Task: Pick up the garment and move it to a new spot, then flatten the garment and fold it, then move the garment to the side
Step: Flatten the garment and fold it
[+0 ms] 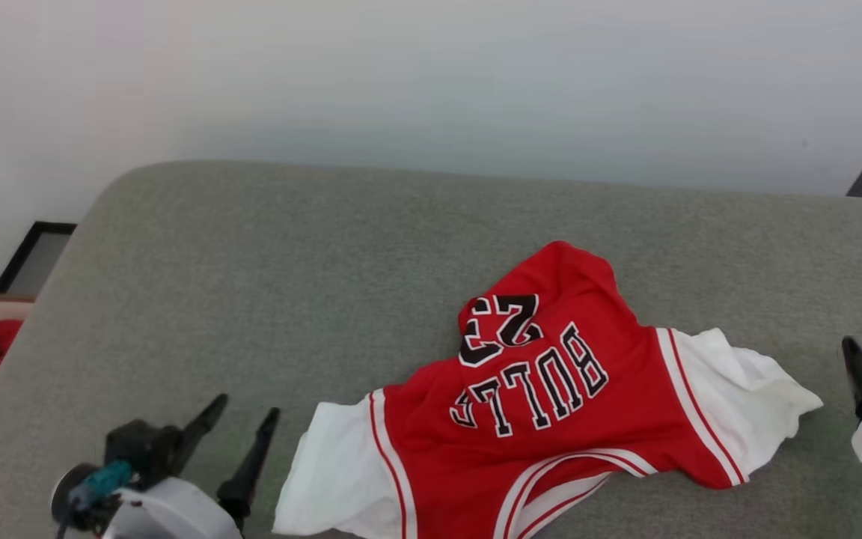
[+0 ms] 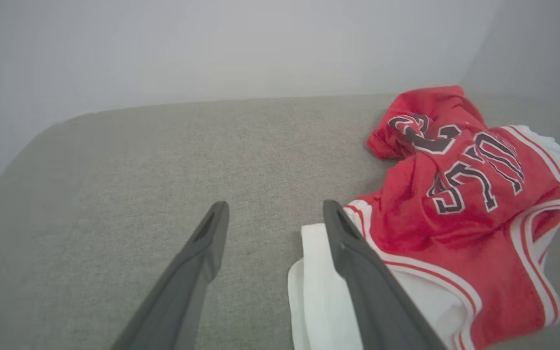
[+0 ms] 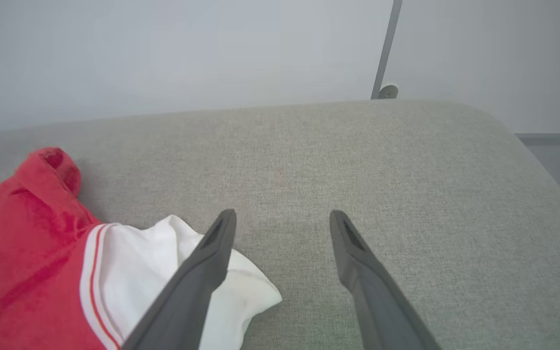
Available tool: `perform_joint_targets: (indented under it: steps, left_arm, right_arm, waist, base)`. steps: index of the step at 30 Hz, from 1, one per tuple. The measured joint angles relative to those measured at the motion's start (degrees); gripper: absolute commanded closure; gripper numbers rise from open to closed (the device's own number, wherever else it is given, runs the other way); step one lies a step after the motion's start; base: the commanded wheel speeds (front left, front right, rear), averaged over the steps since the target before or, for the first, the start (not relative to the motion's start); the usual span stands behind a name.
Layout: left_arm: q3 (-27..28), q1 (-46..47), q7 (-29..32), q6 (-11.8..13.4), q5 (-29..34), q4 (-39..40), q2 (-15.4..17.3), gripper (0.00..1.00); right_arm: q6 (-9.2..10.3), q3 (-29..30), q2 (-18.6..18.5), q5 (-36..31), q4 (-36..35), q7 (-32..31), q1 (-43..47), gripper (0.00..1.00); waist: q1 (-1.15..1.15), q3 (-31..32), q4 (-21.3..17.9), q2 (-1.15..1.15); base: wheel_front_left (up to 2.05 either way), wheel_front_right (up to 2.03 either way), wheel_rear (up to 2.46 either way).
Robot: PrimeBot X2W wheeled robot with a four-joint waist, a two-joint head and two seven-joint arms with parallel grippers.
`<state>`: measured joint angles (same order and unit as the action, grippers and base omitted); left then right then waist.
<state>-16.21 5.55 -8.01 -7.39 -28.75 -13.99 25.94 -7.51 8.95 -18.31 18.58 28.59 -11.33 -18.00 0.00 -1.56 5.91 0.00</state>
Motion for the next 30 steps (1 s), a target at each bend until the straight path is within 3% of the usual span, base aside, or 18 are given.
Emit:
perform_joint_targets:
  steps: [7, 12, 18, 30]
  left_arm:
    - [-7.72, 2.96, 10.34, -0.01, -9.34, 6.49, 7.43, 0.00]
    - [-10.62, 4.15, 18.50, -0.01, -14.17, 7.66, 11.73, 0.00]
    - [-11.44, 3.31, 25.52, 0.53, -17.39, 6.28, 13.43, 0.00]
    - [-12.28, 1.07, 35.05, 5.71, -21.50, 4.77, 13.99, 0.00]
  right_arm:
    - [0.00, 1.00, 0.33, 2.01, -9.38, 0.71, 2.18, 0.00]
    - [0.00, 3.79, 3.50, 1.67, -18.55, -1.47, 5.31, 0.00]
    - [0.01, 6.27, 6.82, 1.01, -27.66, -4.42, 8.93, 0.00]
    - [0.00, 8.89, 10.34, 0.89, -35.67, -6.50, 13.45, 0.00]
  waist:
    - [0.00, -0.31, -2.31, 0.00]
    - [0.00, -1.30, -4.30, 0.00]
    - [0.00, -3.12, -6.80, 0.00]
    - [0.00, -6.06, -9.62, 0.00]
  base:
    - [0.00, 0.00, 0.00]
    - [0.00, 0.00, 0.00]
    - [0.00, 0.00, 0.00]
    - [0.00, 0.00, 0.00]
